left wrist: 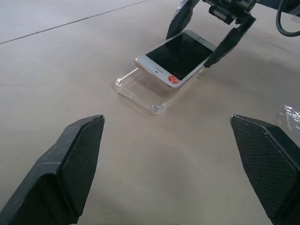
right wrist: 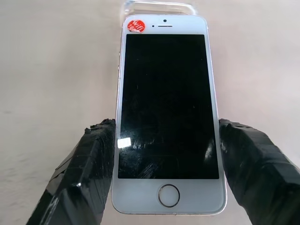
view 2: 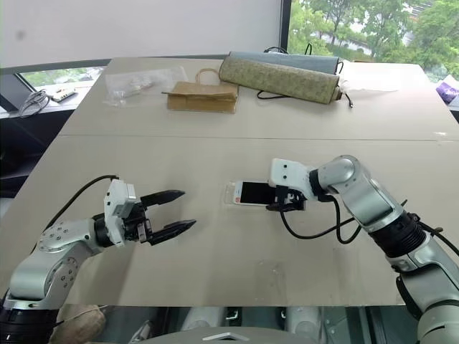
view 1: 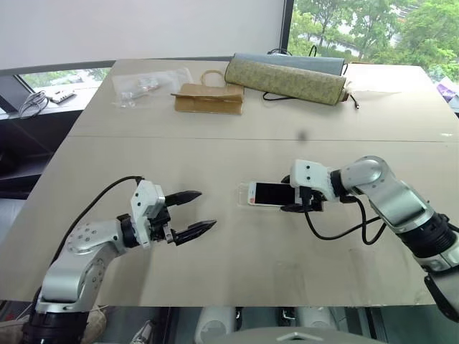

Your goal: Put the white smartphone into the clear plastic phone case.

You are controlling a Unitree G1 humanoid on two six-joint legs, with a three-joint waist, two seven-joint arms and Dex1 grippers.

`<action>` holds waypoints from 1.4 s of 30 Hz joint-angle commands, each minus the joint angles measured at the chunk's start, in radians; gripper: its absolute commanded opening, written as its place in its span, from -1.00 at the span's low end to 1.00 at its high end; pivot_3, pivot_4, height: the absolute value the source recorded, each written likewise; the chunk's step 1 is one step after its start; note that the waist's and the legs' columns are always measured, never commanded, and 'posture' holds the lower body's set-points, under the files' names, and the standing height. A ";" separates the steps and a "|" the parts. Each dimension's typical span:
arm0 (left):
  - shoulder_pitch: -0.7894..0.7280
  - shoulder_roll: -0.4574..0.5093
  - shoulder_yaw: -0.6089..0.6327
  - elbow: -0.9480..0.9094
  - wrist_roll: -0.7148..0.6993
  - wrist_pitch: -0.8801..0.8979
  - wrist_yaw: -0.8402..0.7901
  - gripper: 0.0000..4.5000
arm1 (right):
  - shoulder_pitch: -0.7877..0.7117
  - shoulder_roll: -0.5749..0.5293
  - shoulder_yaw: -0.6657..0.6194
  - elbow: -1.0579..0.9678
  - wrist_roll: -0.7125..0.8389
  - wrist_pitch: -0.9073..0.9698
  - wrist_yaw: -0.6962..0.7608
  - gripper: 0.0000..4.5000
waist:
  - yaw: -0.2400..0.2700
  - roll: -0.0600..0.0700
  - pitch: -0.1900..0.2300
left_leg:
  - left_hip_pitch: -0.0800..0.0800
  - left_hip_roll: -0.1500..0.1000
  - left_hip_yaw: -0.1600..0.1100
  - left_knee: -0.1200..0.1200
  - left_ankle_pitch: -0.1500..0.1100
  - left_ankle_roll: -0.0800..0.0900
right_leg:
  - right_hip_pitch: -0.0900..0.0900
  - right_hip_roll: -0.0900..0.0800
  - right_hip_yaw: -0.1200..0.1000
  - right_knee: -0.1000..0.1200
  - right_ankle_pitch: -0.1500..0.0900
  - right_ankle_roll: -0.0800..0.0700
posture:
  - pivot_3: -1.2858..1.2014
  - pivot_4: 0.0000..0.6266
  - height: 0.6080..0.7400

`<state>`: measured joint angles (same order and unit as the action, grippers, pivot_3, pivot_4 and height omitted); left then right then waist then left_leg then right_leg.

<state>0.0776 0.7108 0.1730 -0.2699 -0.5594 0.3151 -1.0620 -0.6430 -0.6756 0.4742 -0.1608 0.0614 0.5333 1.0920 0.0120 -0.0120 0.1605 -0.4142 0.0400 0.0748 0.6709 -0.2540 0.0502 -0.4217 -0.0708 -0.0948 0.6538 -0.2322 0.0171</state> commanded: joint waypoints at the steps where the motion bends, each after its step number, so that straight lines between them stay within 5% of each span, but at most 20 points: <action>1: -0.003 -0.010 -0.012 0.007 0.021 -0.038 -0.007 1.00 | -0.029 0.013 0.008 -0.035 -0.024 -0.012 0.009 0.30 | 0.000 0.000 0.000 | 0.000 0.000 0.000 0.000 0.000 0.000 | 0.000 0.000 0.000 0.000 0.000 0.000 | 0.03 -0.52 1.00; 14: 0.093 -0.024 0.009 0.078 0.049 -0.180 -0.053 1.00 | -0.064 0.053 0.054 0.013 -0.090 0.024 0.033 0.29 | -0.002 0.000 0.000 | 0.000 0.001 0.000 0.000 0.000 0.000 | 0.000 0.000 -0.001 0.001 0.000 0.000 | 0.03 -0.52 1.00; 25: 0.090 -0.031 0.012 0.057 0.029 -0.188 -0.042 1.00 | -0.103 0.096 -0.011 -0.016 0.006 0.176 0.046 0.29 | -0.003 0.000 0.000 | 0.000 0.001 0.000 0.000 0.000 0.000 | -0.001 -0.001 -0.001 0.001 0.000 0.000 | 0.03 -0.52 1.00; 37: -0.147 -0.022 0.063 -0.070 -0.108 0.076 0.176 1.00 | -0.154 0.079 0.004 0.051 -0.003 0.150 0.029 0.29 | 0.000 0.000 0.000 | -0.001 0.000 -0.002 0.000 0.000 0.000 | 0.000 -0.001 0.001 0.002 0.000 0.000 | 0.03 -0.52 1.00; 42: -0.135 0.014 0.036 -0.156 -0.126 0.161 0.177 1.00 | -0.155 0.071 0.036 0.081 -0.051 0.096 0.036 0.29 | -0.014 0.000 0.000 | 0.000 -0.001 0.001 0.000 0.003 -0.004 | 0.000 0.000 0.000 0.002 0.000 0.000 | 0.03 -0.52 1.00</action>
<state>-0.0678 0.7101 0.2091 -0.3715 -0.6685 0.4584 -0.8872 -0.7729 -0.6025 0.5128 -0.0616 0.0210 0.6582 1.1267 -0.0017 -0.0120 0.1605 -0.4143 0.0394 0.0754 0.6711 -0.2513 0.0455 -0.4220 -0.0712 -0.0943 0.6557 -0.2319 0.0173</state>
